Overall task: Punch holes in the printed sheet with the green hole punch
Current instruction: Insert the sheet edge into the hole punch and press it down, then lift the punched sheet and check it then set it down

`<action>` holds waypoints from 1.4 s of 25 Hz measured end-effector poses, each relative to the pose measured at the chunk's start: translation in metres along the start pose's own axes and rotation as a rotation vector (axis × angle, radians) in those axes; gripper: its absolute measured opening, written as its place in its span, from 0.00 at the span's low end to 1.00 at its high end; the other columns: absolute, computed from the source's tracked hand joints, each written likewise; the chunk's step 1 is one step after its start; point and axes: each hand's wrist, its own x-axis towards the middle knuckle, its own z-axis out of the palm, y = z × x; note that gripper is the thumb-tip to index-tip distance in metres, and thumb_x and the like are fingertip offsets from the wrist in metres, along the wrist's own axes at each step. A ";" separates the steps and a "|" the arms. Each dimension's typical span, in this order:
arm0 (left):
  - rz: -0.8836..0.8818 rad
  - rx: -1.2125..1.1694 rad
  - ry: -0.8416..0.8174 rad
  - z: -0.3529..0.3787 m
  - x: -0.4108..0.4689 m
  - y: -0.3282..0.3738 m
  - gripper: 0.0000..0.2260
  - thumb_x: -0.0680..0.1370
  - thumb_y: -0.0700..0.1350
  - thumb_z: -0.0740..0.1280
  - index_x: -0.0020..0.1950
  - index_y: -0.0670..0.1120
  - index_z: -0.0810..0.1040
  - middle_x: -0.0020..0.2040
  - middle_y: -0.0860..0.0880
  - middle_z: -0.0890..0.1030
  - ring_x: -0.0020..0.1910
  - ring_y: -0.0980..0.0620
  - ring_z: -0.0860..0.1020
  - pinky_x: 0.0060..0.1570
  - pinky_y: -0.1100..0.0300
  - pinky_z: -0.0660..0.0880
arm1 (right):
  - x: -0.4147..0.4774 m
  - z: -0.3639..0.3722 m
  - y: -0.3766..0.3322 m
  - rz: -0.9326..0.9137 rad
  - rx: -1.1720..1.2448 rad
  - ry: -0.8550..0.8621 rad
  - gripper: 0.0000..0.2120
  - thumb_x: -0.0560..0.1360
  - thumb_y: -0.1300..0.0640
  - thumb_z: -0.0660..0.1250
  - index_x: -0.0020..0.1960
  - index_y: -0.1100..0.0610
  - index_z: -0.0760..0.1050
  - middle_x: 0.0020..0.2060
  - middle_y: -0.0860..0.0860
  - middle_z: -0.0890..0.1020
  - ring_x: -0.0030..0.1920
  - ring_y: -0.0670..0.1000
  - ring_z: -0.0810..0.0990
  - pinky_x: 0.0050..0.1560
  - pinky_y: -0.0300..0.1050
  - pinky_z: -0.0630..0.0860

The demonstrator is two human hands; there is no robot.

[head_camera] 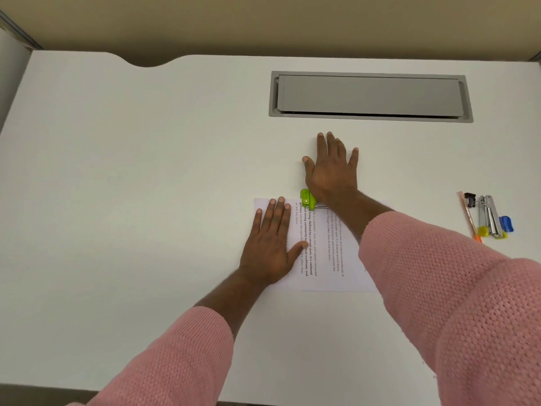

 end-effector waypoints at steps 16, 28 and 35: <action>-0.068 -0.059 -0.039 -0.042 0.038 0.009 0.34 0.80 0.64 0.56 0.78 0.42 0.63 0.76 0.44 0.67 0.76 0.44 0.63 0.77 0.49 0.56 | -0.099 -0.017 0.109 -0.045 0.302 0.193 0.18 0.77 0.54 0.64 0.66 0.54 0.75 0.64 0.51 0.79 0.68 0.54 0.73 0.68 0.52 0.65; -0.110 -0.043 0.014 -0.047 0.041 0.027 0.18 0.78 0.58 0.65 0.56 0.45 0.77 0.55 0.47 0.76 0.57 0.45 0.73 0.60 0.50 0.68 | -0.116 -0.010 0.109 -0.127 0.306 0.063 0.07 0.72 0.54 0.69 0.50 0.49 0.78 0.52 0.46 0.76 0.56 0.51 0.76 0.61 0.45 0.61; -0.113 0.020 -0.040 -0.049 0.020 0.041 0.15 0.78 0.56 0.66 0.53 0.45 0.78 0.53 0.48 0.77 0.55 0.46 0.74 0.57 0.50 0.69 | -0.135 -0.007 0.108 -0.156 0.294 0.051 0.07 0.71 0.55 0.69 0.49 0.50 0.78 0.58 0.47 0.76 0.62 0.50 0.75 0.66 0.50 0.62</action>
